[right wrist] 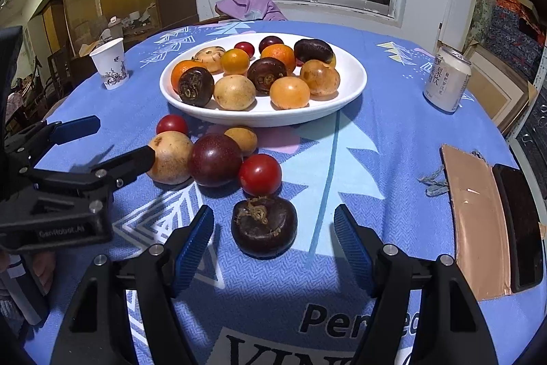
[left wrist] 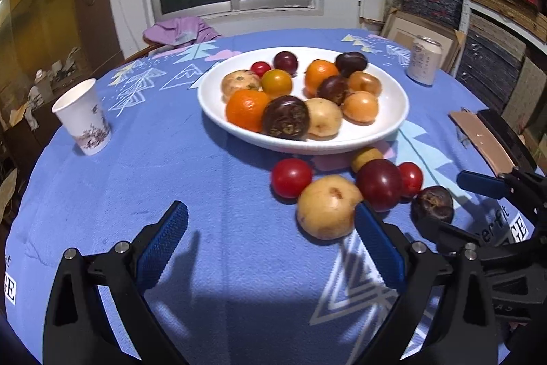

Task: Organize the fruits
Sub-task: 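Move both open tools back toward the remaining fruits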

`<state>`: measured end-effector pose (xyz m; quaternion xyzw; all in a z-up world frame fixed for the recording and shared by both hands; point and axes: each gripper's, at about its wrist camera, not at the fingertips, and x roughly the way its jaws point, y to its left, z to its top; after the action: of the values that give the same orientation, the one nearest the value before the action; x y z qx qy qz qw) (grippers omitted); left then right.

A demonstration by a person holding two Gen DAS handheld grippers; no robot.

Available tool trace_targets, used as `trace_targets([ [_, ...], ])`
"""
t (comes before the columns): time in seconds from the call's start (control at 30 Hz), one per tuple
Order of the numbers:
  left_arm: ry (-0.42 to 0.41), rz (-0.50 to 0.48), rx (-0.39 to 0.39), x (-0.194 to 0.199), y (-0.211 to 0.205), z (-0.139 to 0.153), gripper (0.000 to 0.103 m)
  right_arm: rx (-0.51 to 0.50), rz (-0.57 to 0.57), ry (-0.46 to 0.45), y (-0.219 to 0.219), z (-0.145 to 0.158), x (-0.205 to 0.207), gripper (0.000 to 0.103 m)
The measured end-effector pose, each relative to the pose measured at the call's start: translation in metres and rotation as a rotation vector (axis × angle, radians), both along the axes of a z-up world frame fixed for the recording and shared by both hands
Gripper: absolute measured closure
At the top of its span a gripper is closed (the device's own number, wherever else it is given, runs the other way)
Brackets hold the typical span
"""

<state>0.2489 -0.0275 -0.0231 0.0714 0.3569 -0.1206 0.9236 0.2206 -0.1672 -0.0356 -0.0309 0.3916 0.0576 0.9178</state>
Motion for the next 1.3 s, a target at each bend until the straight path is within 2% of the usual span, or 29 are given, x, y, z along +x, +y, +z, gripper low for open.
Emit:
trace_targets([
  [0.07,-0.006,-0.019,0.005,0.001,-0.006,0.001,0.007,-0.007,0.007,0.004,0.002,-0.001,0.000,0.029],
  [0.17,0.046,-0.024,0.018,0.011,-0.012,-0.006,0.006,-0.010,0.008,0.012,0.002,-0.002,0.001,0.029],
  [0.23,0.104,-0.026,-0.008,0.022,-0.010,-0.012,0.004,-0.005,0.006,0.016,0.002,-0.003,0.001,0.029],
  [0.3,0.119,-0.015,-0.029,0.026,-0.007,-0.014,0.004,-0.003,0.007,0.019,0.002,-0.003,0.002,0.029],
  [0.33,0.112,-0.006,-0.015,0.026,-0.006,-0.013,0.004,-0.002,0.009,0.021,0.002,-0.003,0.002,0.029],
  [0.47,0.023,0.024,0.158,0.010,0.001,-0.011,0.004,0.006,0.007,0.024,0.000,-0.004,0.002,0.029],
  [0.5,0.029,0.029,0.167,0.008,0.005,-0.010,0.004,0.008,0.006,0.025,0.000,-0.003,0.002,0.029],
  [0.63,0.069,0.045,0.095,0.011,0.027,-0.005,0.004,0.006,0.016,0.022,0.001,-0.003,0.001,0.029],
  [0.73,0.048,0.020,0.040,0.009,0.025,-0.001,0.004,-0.001,0.026,0.014,0.004,-0.002,-0.001,0.029],
  [0.83,-0.009,-0.005,0.091,0.003,0.010,-0.002,0.004,-0.003,0.031,0.017,0.005,-0.002,-0.001,0.029],
  [0.9,0.002,-0.031,0.119,0.006,0.000,-0.006,0.004,-0.003,0.030,0.017,0.005,-0.002,-0.001,0.029],
  [1.17,0.026,-0.105,0.113,0.009,-0.019,-0.010,0.004,-0.007,0.019,0.015,0.002,-0.003,-0.002,0.029],
  [1.3,0.061,-0.128,0.090,0.013,-0.022,-0.014,0.009,0.002,0.017,0.029,0.000,-0.005,0.001,0.032],
])
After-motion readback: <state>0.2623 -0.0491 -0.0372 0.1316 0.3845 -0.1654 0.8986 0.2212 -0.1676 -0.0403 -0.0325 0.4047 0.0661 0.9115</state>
